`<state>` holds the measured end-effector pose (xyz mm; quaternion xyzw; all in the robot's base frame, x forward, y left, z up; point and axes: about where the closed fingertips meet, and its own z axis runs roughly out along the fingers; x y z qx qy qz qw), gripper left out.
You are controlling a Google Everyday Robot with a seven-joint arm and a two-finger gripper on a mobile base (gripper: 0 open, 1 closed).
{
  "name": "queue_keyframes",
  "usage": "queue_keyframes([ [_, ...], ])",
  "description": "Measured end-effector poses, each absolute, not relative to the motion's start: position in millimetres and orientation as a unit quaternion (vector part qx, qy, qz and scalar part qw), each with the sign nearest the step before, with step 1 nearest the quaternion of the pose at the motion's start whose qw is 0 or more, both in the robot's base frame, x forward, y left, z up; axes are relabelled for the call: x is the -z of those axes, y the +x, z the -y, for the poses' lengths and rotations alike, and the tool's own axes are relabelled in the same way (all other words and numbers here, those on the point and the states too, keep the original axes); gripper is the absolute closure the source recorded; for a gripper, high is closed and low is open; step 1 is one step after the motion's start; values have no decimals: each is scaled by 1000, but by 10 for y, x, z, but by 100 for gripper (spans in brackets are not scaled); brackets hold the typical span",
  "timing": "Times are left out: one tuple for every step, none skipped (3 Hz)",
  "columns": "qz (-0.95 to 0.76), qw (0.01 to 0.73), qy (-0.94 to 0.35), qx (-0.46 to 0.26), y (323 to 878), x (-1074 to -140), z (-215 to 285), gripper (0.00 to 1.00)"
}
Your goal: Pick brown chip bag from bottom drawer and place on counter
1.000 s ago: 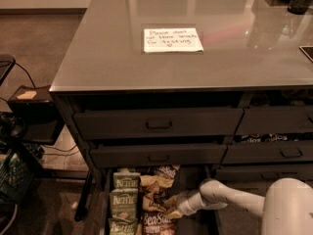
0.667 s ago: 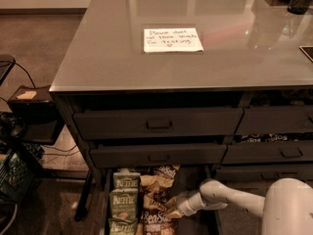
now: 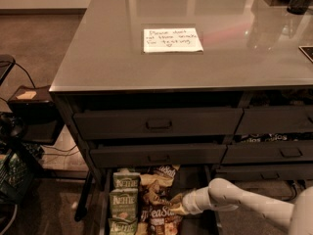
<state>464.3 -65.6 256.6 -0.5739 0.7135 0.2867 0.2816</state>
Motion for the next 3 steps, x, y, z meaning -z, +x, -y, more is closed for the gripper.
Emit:
queue_keyframes([
  [-722, 289, -568, -268, 4697, -3086, 834, 100],
  [-730, 285, -571, -246, 4760, -3616, 943, 100],
  [-726, 288, -583, -226, 4721, -4236, 985, 100],
])
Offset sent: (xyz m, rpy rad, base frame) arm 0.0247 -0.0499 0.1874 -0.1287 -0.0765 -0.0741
